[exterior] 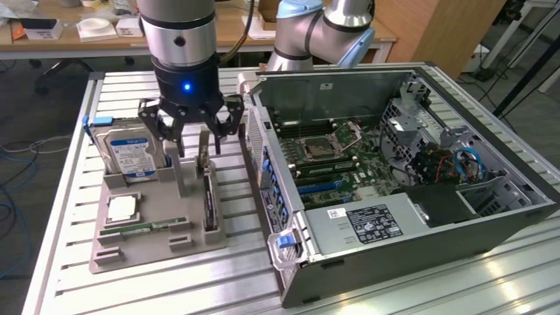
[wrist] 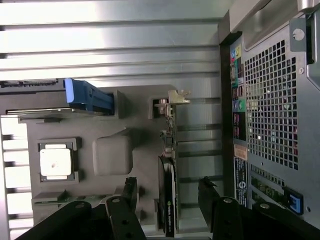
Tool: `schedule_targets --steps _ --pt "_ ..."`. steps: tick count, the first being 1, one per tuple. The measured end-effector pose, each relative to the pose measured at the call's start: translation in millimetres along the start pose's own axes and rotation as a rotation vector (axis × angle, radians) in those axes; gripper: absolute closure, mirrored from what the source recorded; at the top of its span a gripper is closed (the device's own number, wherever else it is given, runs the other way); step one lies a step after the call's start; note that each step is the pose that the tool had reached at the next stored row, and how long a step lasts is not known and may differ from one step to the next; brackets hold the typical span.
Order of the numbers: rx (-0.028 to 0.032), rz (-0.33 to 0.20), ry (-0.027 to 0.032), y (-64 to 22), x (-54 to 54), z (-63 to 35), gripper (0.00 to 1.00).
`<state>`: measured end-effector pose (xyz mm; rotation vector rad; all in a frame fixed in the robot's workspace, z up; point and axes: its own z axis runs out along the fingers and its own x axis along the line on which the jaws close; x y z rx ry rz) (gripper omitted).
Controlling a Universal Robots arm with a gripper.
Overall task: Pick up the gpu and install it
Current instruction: 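Pick up the gpu and move the gpu toward the slot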
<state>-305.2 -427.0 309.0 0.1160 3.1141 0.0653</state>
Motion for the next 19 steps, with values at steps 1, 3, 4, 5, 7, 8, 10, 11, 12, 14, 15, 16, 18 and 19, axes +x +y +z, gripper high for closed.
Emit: schedule_targets --steps 1,3,4,5,7,8,10,11,12,14,15,16,18,19 --pt "0.0 0.0 0.0 -1.1 -0.1 0.3 0.39" --pt "0.0 0.0 0.0 -3.1 -0.2 1.1 0.39" --pt "0.0001 0.0 0.0 -4.0 -0.3 1.5 0.39" --pt "0.0001 0.0 0.0 -4.9 -0.3 2.0 0.39" --pt "0.0002 0.0 0.0 -6.6 -0.4 3.0 0.39" --pt "0.0002 0.0 0.0 -7.3 -0.5 3.5 0.39" --pt "0.0002 0.0 0.0 -8.9 -0.6 4.6 0.39" --pt "0.0002 0.0 0.0 -9.7 -0.6 5.1 0.39" --pt "0.0003 0.0 -0.0001 -10.4 -0.6 5.6 0.39" --pt "0.0003 0.0 -0.0001 -11.8 -0.7 6.7 0.39" --pt "0.0002 0.0 -0.0001 -12.5 -0.8 7.3 0.39" --pt "0.0002 0.0 -0.0002 -13.0 -0.8 7.9 0.39" --pt "0.0003 0.0 -0.0001 -14.0 -0.8 9.2 0.39" --pt "0.0004 0.0 0.0 -14.4 -0.8 9.8 0.39"
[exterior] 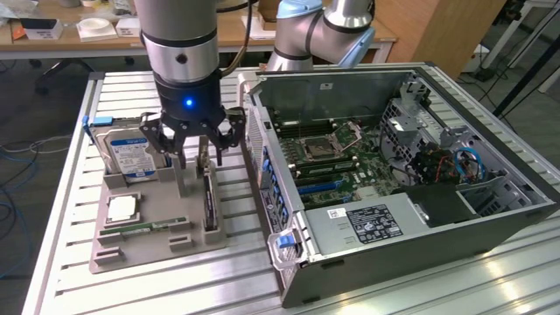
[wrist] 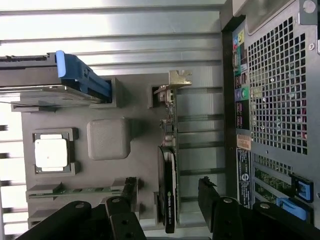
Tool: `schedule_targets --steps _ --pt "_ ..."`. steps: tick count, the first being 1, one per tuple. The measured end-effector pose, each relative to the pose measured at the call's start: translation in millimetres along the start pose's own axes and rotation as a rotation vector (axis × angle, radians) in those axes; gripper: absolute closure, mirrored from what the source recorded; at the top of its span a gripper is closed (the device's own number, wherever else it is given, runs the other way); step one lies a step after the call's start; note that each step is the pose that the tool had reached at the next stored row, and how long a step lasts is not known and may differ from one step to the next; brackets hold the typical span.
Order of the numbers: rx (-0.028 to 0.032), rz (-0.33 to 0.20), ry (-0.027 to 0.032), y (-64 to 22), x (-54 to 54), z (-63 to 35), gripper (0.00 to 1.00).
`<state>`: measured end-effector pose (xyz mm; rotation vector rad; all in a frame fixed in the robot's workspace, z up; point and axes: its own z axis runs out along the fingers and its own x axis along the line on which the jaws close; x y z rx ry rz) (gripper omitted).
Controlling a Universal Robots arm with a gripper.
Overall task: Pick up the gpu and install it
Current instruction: 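Pick up the gpu and move the gpu toward the slot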
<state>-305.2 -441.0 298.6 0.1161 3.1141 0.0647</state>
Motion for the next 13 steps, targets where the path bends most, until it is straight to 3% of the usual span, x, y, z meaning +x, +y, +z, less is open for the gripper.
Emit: schedule_targets --steps 13 --pt "0.0 0.0 0.0 -2.2 0.0 6.8 0.39"
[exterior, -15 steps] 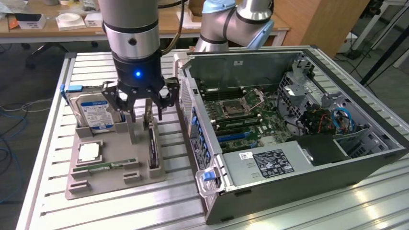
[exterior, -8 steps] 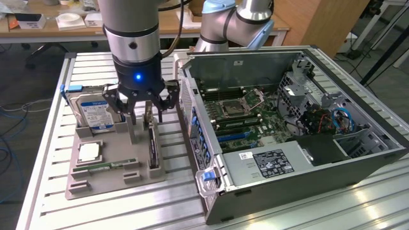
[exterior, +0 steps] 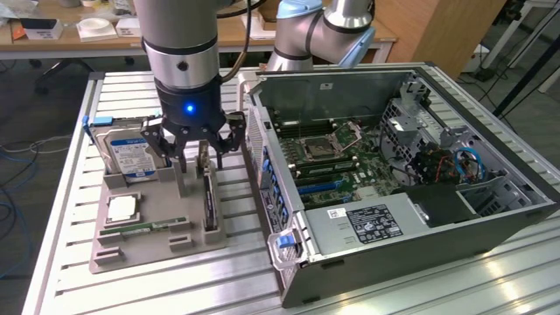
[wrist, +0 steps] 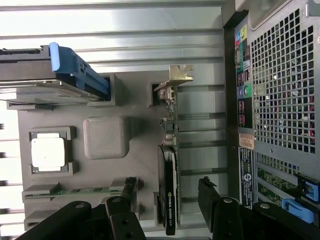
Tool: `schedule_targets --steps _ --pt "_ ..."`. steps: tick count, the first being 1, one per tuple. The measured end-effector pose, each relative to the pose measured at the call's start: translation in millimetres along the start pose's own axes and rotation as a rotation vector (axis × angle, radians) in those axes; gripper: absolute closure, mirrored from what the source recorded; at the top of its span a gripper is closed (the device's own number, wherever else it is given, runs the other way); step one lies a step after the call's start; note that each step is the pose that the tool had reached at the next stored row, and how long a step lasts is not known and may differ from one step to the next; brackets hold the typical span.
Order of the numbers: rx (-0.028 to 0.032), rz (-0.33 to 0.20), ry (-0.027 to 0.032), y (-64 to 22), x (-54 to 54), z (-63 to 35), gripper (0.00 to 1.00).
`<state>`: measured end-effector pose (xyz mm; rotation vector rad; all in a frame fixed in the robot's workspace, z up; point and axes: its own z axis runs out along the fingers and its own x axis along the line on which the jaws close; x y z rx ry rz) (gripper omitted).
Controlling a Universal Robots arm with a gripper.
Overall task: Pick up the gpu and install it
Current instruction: 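Pick up the gpu and move the gpu toward the slot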
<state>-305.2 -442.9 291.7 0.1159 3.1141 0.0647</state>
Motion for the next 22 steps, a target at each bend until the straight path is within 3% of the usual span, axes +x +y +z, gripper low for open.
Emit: schedule_targets --steps 22 --pt "-0.0002 0.0 -0.0002 0.2 -9.7 14.2 0.39"
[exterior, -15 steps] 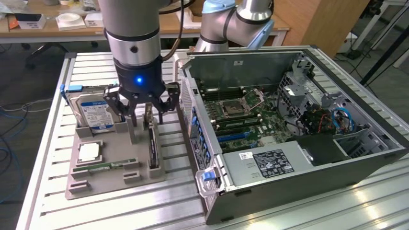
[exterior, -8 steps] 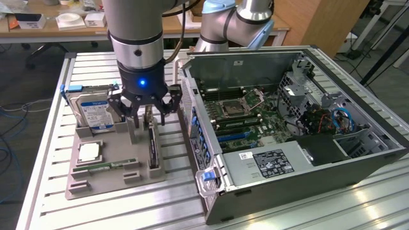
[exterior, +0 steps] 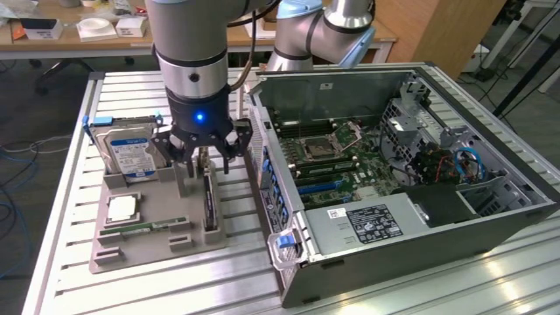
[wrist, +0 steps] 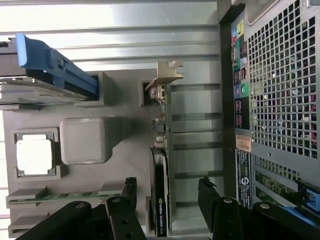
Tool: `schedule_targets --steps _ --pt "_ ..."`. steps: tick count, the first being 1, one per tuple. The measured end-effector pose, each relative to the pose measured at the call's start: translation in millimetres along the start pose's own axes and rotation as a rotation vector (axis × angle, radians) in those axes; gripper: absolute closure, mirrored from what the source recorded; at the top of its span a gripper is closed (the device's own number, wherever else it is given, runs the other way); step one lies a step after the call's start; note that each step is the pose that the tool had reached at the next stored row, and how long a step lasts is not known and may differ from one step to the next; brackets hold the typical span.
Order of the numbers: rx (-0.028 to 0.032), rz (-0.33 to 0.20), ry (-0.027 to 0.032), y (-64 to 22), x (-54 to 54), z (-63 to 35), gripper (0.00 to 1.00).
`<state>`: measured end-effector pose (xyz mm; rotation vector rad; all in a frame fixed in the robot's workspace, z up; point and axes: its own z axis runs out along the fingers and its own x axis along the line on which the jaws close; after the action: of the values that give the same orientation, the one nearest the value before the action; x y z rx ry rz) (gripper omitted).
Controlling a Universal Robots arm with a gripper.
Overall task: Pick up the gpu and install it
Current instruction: 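Pick up the gpu and move the gpu toward the slot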
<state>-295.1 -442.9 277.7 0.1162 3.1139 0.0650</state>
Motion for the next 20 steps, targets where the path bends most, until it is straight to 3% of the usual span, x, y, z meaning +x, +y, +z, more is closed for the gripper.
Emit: schedule_targets --steps 13,20 --pt "0.0003 0.0 0.0021 -3.0 0.2 21.8 0.39" --pt "0.0002 0.0 0.002 -4.0 5.8 34.3 0.39"
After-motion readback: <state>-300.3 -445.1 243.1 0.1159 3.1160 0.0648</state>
